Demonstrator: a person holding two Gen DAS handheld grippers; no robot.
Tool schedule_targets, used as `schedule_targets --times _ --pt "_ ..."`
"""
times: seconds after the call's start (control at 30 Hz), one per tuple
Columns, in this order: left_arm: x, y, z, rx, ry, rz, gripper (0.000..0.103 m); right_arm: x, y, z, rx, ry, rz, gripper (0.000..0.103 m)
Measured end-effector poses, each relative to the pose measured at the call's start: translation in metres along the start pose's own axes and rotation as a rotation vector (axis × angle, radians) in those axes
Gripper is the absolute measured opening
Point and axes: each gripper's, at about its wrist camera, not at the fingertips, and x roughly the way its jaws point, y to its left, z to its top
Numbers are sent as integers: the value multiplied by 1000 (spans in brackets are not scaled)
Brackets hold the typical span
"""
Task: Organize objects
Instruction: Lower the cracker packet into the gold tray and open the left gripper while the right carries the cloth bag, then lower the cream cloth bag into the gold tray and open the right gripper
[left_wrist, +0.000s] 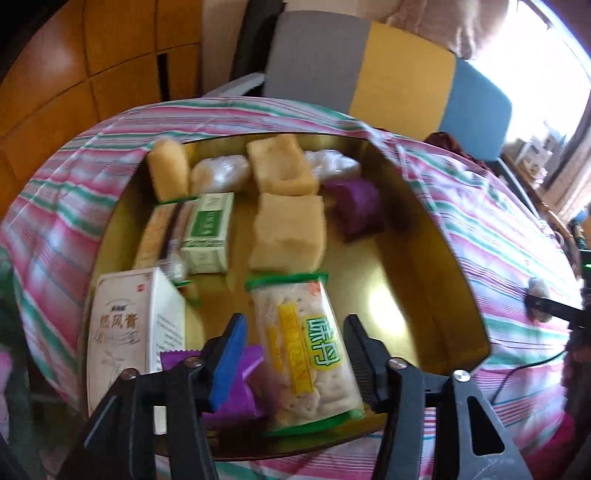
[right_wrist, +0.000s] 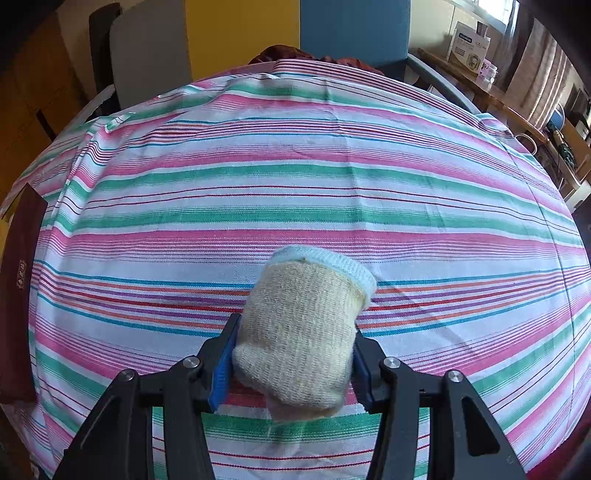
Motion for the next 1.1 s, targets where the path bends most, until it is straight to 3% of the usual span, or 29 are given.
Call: schedule_targets --times 0.33,0.47,0.57,0.87,1.0,1.1 --pt "-28 6 1 22 -140 64 57 -2 6 -2 -9 -9 -24 52" --pt "-42 11 6 22 -182 73 58 -7 24 -5 -52 -4 22 52" --pt "-51 16 7 19 -204 80 59 -17 55 -8 -117 -12 87 52" --pt "-64 28 6 -10 -233 100 62 -97 184 -17 -345 -167 370 52" --pt "-66 35 5 -27 -236 106 63 -113 241 -28 -478 -179 413 52" --pt "-68 41 5 -35 -240 117 64 -107 273 -32 -549 -154 394 52"
